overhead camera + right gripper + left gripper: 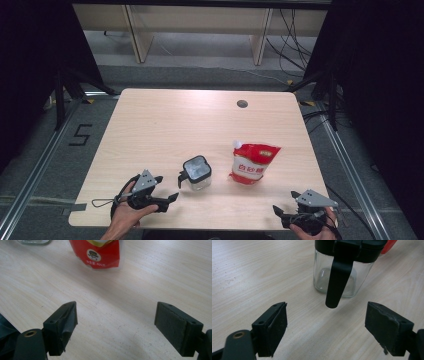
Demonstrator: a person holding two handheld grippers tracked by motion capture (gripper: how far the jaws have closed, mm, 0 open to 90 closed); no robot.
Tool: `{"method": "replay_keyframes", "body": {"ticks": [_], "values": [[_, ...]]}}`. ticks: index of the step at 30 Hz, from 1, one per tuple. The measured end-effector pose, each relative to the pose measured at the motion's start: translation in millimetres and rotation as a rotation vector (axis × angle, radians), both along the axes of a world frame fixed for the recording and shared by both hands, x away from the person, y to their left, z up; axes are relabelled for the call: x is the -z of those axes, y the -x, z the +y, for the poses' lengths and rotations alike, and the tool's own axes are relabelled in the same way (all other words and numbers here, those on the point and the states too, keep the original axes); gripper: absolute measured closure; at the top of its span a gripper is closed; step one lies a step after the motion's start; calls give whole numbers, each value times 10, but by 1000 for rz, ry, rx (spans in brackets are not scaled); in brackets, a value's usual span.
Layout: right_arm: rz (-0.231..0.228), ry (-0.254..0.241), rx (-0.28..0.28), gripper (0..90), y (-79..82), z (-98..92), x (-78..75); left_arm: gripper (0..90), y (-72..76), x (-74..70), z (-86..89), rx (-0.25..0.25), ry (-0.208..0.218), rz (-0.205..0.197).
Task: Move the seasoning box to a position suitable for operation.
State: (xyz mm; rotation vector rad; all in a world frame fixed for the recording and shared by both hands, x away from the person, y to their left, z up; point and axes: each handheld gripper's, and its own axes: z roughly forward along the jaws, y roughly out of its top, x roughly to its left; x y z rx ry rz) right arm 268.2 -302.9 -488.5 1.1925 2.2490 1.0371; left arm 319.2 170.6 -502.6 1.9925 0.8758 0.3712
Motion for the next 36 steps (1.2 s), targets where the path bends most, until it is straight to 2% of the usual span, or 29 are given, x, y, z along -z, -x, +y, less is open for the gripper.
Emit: {"method": "replay_keyframes", "body": {"ticks": [1, 2, 3, 4, 5, 6, 7, 9, 10, 14, 17, 18, 19, 20, 21, 22, 25, 28, 29, 30, 32, 36], "values": [[2, -2, -4, 198, -2, 5, 4, 180, -2, 3, -4, 4, 4, 3], [22, -12, -6, 200, 3, 8, 0, 183, -1, 10, -14, -1, 16, 9], [26, -16, -10, 200, 4, 11, -2, 188, 1, 8, -11, -1, 4, 16], [-4, -8, 7, 201, 10, 21, 2, 191, -3, -3, -2, 9, -14, 3], [-10, 5, 0, 203, 5, 14, -4, 193, -9, -6, 2, 16, -17, -5], [1, -3, -8, 206, 2, 21, 2, 196, -5, -6, -2, 9, -10, 4], [1, -1, -10, 207, 1, 21, 2, 199, -2, 1, -21, -12, 16, 8], [10, -5, -13, 208, 0, 20, 2, 204, -16, -4, -17, -5, 7, -3], [-19, 16, -6, 209, -1, 12, -2, 207, -16, -5, -19, -7, 7, -3], [-25, 18, -7, 215, -3, 10, -3, 228, -20, -16, -49, -13, 15, -2], [9, -7, -16, 218, -3, 9, -7, 240, -35, -25, -48, -4, 6, -21], [17, -17, 4, 218, 14, 22, -9, 245, -29, -24, -53, -17, 14, -15], [22, -16, 23, 220, 27, 33, -11, 249, -38, -34, -42, -9, 1, -20], [-22, 11, 13, 221, 8, 12, -7, 254, -39, -34, -45, -14, 7, -20], [-30, 25, 3, 222, -1, -2, -10, 257, -44, -38, -46, -15, 12, -22], [5, -5, 13, 223, 7, 14, -1, 260, -45, -40, -49, -15, 14, -23], [0, -8, 11, 224, 5, 12, -3, 267, -41, -46, -62, -21, 19, -19], [0, 5, 17, 226, 15, 18, -11, 276, -51, -54, -97, -11, 10, -35], [15, -12, 24, 226, 21, 33, -5, 287, -42, -51, -115, -21, 23, -23], [0, -5, 6, 226, 1, 16, -1, 296, -53, -57, -114, -3, 7, -37], [3, -10, 6, 230, 2, 19, -1, 315, -64, -61, -143, 7, 8, -41], [-3, -8, 2, 233, -4, 21, 2, 392, -99, -58, -224, 24, -2, -39]]}}
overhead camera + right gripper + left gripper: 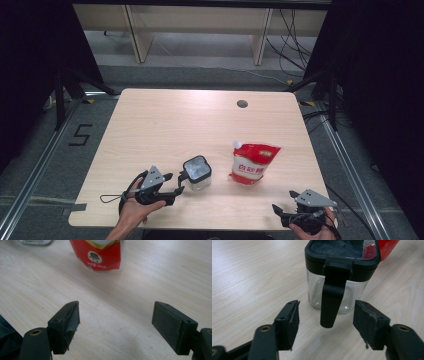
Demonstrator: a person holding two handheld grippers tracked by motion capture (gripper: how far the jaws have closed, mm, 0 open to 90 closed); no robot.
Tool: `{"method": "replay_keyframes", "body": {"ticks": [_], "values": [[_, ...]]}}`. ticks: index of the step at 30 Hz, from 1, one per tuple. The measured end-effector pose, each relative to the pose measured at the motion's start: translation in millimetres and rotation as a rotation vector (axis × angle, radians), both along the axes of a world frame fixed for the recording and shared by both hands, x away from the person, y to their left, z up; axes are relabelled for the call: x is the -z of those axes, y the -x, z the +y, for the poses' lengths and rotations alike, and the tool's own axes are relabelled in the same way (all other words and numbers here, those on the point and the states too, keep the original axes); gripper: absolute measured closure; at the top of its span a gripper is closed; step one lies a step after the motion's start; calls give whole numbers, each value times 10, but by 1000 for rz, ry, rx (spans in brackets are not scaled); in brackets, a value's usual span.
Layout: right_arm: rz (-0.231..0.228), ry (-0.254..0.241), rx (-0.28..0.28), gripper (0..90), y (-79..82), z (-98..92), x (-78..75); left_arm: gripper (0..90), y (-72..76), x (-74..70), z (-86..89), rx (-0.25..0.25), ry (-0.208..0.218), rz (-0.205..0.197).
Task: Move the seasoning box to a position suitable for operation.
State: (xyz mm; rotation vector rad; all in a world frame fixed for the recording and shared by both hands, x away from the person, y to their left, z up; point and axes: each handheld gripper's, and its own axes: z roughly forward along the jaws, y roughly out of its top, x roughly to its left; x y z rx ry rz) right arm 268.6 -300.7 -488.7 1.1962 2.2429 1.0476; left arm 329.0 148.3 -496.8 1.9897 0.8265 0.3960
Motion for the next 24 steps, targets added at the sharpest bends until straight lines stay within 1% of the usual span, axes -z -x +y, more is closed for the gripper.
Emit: {"method": "replay_keyframes", "body": {"ticks": [2, 3, 4, 5, 6, 7, 8, 9, 10, 11, 12, 13, 14, 15, 16, 17, 18, 19, 20, 21, 23, 24], "values": [[2, 7, 0, 233, -1, 3, 4, 414, -12, -5, -34, 8, -20, -16], [9, 1, 7, 233, 6, 10, 2, 426, -17, -5, -55, 7, -28, -21], [38, -6, 31, 233, 33, 26, -7, 442, -27, -3, -69, 19, -37, -23], [1, 15, -6, 233, -2, 1, 3, 455, -36, 3, -90, 16, -51, -21], [12, 18, -6, 234, 0, 6, 6, 469, -45, 14, -103, 22, -43, -17], [12, 18, -6, 234, 0, 6, 6, 485, -45, 14, -103, 22, -43, -17], [0, 20, -18, 235, -9, 5, 12, 517, -67, 22, -115, 31, -57, -25], [0, 20, -18, 236, -9, 5, 12, 532, -77, 20, -112, 37, -67, -26], [-5, 22, -19, 236, -10, 4, 12, 553, -85, 22, -117, 37, -63, -34], [-6, 22, -20, 236, -11, 3, 13, 572, -83, 32, -132, 26, -40, -24], [1, 20, -18, 237, -9, 6, 13, 593, -95, 25, -118, 31, -64, -28], [-13, 26, -19, 237, -13, 1, 13, 615, -102, 25, -121, 35, -65, -40], [-1, 13, -4, 238, 0, 17, 15, 638, -107, 26, -125, 35, -67, -43], [-4, 17, -8, 238, -3, 16, 16, 657, -115, 19, -120, 52, -79, -41], [-4, 17, -9, 239, -4, 18, 18, 674, -118, 23, -131, 50, -70, -43], [-3, 20, -9, 240, -3, 18, 18, 692, -121, 18, -125, 48, -75, -43], [-1, 18, -9, 240, -3, 19, 18, 712, -127, 4, -107, 53, -93, -52], [2, 21, -10, 241, -3, 17, 15, 715, -133, 1, -99, 59, -98, -53], [1, 21, -10, 242, -3, 16, 16, 716, -132, 13, -111, 48, -73, -50], [0, 25, -11, 242, -4, 14, 16, 718, -130, 11, -109, 48, -76, -46], [-1, 25, -12, 243, -5, 12, 16, 719, -136, 6, -105, 57, -86, -53], [-11, 33, -21, 243, -16, 0, 16, 719, -136, 6, -107, 54, -85, -50]]}}
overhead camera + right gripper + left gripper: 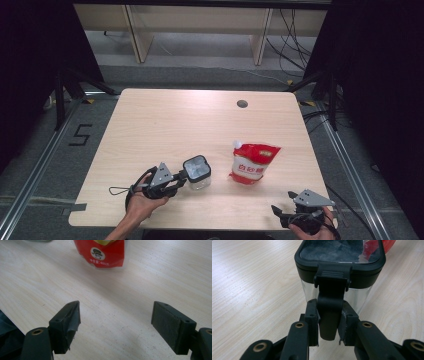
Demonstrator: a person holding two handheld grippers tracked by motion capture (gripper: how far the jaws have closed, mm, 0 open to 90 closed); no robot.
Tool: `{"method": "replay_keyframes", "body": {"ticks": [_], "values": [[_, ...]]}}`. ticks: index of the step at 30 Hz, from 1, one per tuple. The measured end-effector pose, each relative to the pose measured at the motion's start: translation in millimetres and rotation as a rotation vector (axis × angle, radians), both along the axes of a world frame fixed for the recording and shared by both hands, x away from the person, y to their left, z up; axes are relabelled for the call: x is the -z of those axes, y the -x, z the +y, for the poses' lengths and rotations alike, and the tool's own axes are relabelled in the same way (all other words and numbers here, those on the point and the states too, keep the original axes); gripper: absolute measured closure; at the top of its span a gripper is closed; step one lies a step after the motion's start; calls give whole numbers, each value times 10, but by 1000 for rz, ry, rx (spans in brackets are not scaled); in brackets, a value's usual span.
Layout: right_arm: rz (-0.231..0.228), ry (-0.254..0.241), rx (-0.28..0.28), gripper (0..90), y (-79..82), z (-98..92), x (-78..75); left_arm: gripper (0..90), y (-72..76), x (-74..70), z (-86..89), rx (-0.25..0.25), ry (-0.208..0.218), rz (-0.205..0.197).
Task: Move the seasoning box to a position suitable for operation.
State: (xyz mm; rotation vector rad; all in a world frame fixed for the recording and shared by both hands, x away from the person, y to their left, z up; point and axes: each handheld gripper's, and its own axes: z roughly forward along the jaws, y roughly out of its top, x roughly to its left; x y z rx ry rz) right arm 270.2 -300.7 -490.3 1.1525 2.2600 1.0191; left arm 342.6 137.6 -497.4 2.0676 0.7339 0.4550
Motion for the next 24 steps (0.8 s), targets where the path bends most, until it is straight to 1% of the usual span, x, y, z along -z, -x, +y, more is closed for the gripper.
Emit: {"method": "replay_keyframes", "body": {"ticks": [1, 2, 3, 4, 5, 6, 7, 8, 9, 11, 12, 13, 14, 15, 16, 17, 18, 19, 20, 21, 22, 23, 24], "values": [[0, 0, 0, 244, 0, -1, 0, 719, -4, 0, -1, -5, 3, -4], [0, -1, 0, 245, 0, -1, 0, 720, -5, 2, 0, -11, 7, 2], [6, -6, 6, 245, 6, 4, 0, 720, -12, -11, 16, -7, -17, -3], [12, -12, 12, 245, 14, 12, -2, 721, -19, -6, 24, -13, -12, 7], [18, -20, 21, 245, 20, 18, 0, 722, -22, -8, 29, -15, -16, 6], [6, -9, 10, 245, 8, 7, 2, 723, -22, -13, 33, -22, -23, 2], [-6, 1, -1, 245, -4, -2, 3, 723, -21, -6, 23, -39, -4, -2], [-6, 1, -1, 245, -4, -2, 3, 724, -21, -6, 23, -39, -4, -2], [18, -16, 21, 245, 18, 16, 1, 725, -28, -9, 34, -36, -13, -3], [5, -7, 9, 245, 6, 6, 2, 726, -28, -7, 35, -42, 1, 12], [2, -5, 5, 245, 3, 5, 2, 726, -30, -9, 42, -42, -5, 12], [-3, -1, 0, 246, -2, 1, 2, 727, -28, -5, 37, -40, 1, 8], [-3, -2, 0, 246, -1, 1, 2, 728, -31, -12, 50, -29, -18, 6], [4, -10, 6, 246, 5, 8, 1, 728, -33, -10, 52, -28, -17, 6], [16, -14, 16, 246, 17, 17, 0, 728, -34, -8, 54, -25, -11, 6], [8, -10, 9, 246, 11, 13, 2, 728, -37, 7, 48, -22, 16, 5], [-1, -1, -2, 246, -1, 1, 2, 728, -31, 10, 48, -25, 22, 11], [1, 0, -3, 246, 0, 0, 0, 728, -29, 8, 54, -14, 9, -4], [4, -4, -5, 246, -1, 0, 2, 728, -15, 10, 46, -11, 20, 7], [6, -8, -6, 246, -1, 0, 2, 728, -10, 6, 49, 4, 11, -1], [5, -11, -5, 246, 1, 1, 1, 728, -9, -3, 61, 23, -13, -7], [3, -6, -6, 246, 0, -1, 0, 728, 12, 16, 36, 24, 35, -1], [3, -10, -6, 246, 2, -1, -2, 728, 23, 6, 37, 32, 20, 2]]}}
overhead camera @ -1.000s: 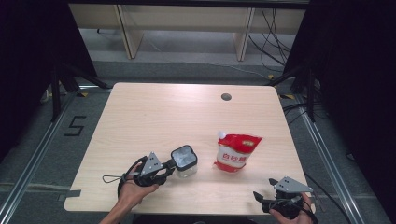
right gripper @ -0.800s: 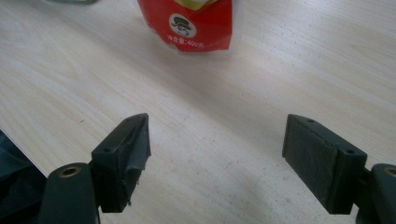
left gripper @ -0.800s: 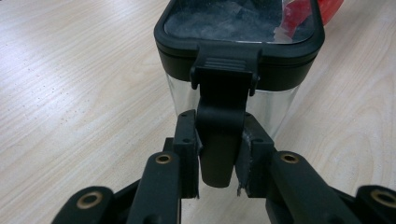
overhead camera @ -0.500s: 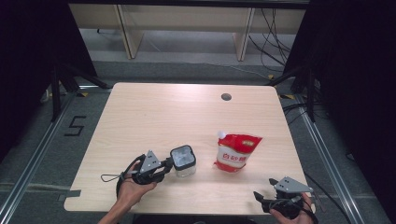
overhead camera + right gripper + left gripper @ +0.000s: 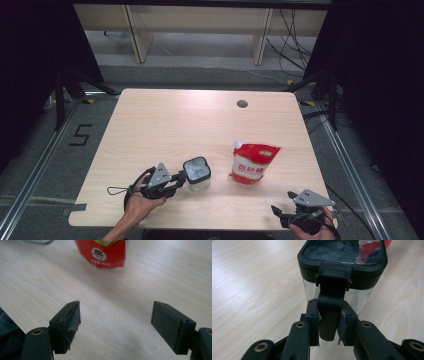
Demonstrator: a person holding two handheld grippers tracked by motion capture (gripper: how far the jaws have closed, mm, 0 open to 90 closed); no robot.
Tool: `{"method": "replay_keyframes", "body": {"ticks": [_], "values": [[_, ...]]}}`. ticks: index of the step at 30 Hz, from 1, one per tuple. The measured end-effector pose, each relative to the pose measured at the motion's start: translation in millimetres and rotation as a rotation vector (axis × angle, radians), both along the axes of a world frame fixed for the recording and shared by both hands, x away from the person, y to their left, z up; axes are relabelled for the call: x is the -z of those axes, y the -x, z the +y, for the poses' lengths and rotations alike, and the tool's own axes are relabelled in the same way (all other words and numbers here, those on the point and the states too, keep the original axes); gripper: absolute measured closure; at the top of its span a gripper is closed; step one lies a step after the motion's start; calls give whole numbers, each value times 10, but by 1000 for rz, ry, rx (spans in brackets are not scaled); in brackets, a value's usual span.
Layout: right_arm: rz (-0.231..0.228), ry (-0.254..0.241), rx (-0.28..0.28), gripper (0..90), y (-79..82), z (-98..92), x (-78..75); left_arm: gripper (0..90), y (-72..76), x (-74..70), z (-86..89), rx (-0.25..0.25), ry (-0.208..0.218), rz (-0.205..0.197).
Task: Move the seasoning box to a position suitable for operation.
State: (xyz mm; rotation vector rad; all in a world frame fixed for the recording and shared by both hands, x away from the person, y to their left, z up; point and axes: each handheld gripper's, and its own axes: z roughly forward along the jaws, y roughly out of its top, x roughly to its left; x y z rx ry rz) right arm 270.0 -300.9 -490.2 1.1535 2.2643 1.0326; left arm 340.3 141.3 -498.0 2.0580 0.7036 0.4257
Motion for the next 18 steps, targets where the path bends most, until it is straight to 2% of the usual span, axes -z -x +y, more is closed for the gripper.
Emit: {"method": "replay_keyframes", "body": {"ticks": [1, 2, 3, 4, 5, 6, 8, 10, 11, 18], "values": [[1, 1, 0, 246, 0, -1, -1, 728, 14, 9, -12, 9, 12, 7], [1, 3, 0, 246, -1, -3, 0, 728, 14, 2, -5, 34, -9, 0], [3, 2, 1, 246, 0, -3, 1, 728, 33, 9, -26, 39, 11, 0], [18, -10, 16, 246, 15, 8, -1, 728, 42, 8, -33, 51, 5, -5], [19, -10, 17, 246, 17, 10, -1, 728, 59, 15, -54, 62, 18, 2], [10, -4, 9, 246, 9, 5, 0, 728, 65, 11, -59, 71, 9, -8], [8, -5, 8, 246, 13, 9, 0, 728, 85, 4, -80, 91, 8, -3], [29, -15, 13, 246, 22, 19, -4, 728, 94, 13, -94, 112, 18, 2], [24, -16, 10, 246, 19, 18, -2, 728, 100, 13, -101, 123, 16, -6], [-7, -10, -8, 248, 2, 9, 1, 728, 131, 22, -158, 167, 27, -4]]}}
